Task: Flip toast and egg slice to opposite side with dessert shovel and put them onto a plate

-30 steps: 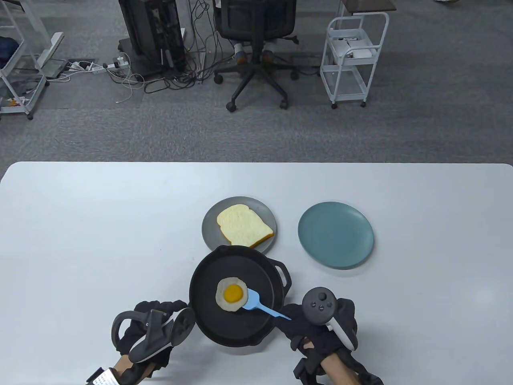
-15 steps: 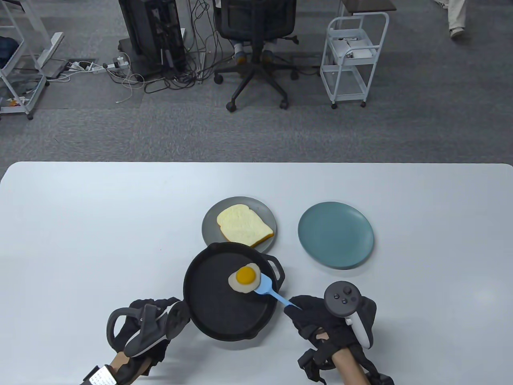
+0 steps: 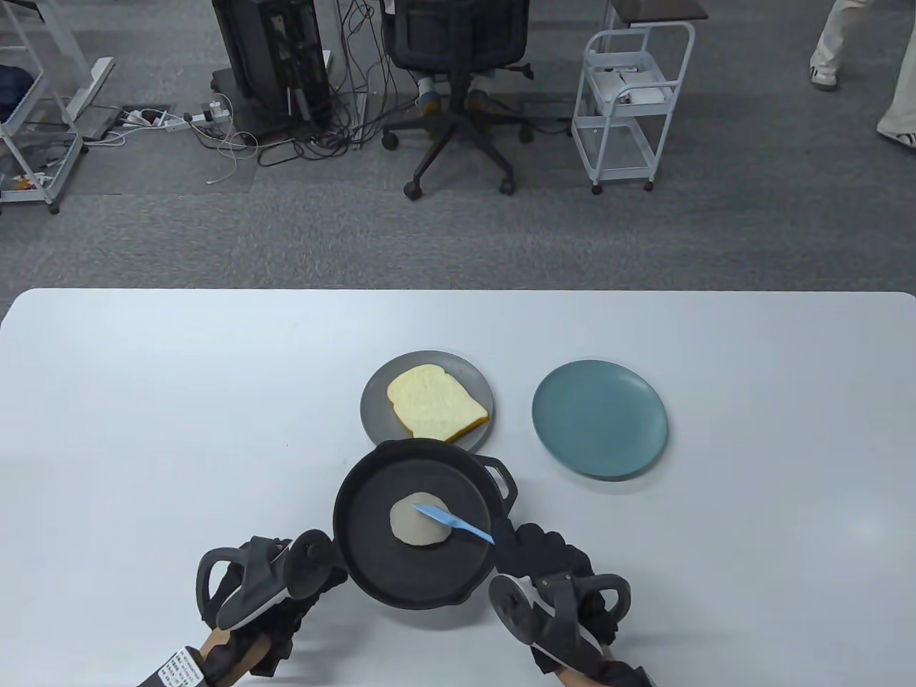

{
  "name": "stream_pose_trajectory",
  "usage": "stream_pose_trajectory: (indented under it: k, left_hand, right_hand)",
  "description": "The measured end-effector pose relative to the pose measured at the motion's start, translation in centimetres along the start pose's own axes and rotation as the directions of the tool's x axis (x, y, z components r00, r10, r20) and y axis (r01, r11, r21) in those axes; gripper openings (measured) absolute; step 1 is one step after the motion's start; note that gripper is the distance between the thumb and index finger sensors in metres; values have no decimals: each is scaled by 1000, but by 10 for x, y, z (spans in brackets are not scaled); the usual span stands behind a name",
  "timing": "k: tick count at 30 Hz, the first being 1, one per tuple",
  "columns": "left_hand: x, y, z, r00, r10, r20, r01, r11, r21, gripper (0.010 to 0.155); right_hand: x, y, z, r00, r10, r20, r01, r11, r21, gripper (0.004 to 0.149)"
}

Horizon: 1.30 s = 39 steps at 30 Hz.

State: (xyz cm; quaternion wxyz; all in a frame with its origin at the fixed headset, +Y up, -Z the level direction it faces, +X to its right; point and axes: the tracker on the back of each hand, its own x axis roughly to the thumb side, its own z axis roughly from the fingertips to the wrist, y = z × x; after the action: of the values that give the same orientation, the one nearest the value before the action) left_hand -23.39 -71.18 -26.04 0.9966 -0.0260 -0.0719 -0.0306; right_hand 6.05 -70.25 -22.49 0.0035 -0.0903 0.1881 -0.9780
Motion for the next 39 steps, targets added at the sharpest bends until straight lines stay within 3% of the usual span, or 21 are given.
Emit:
stream_pose_trajectory:
  k: [17, 23, 27, 31, 39]
  left_hand:
    - [2, 0, 0, 999, -22, 23, 22, 1000, 5, 46]
    - [3, 1, 0, 999, -39, 32, 39, 999, -2, 46]
    - [3, 1, 1, 998, -54, 33, 54, 998, 9, 46]
    - [3, 1, 1, 998, -51, 34, 51, 999, 10, 47]
    - [6, 2, 3, 996, -72, 42, 71, 997, 23, 47]
  right_hand:
    - [-11, 2, -1, 996, -82, -45, 85, 994, 68, 47]
    - [-24, 11, -4, 972, -202, -120, 218, 965, 145, 49]
    - [-35, 11, -6, 957, -235, -169, 259, 955, 141, 50]
    - [-57, 11, -9, 895, -344, -286, 398, 903, 159, 49]
    - [-70, 19, -10, 894, -297, -336, 394, 879, 270, 49]
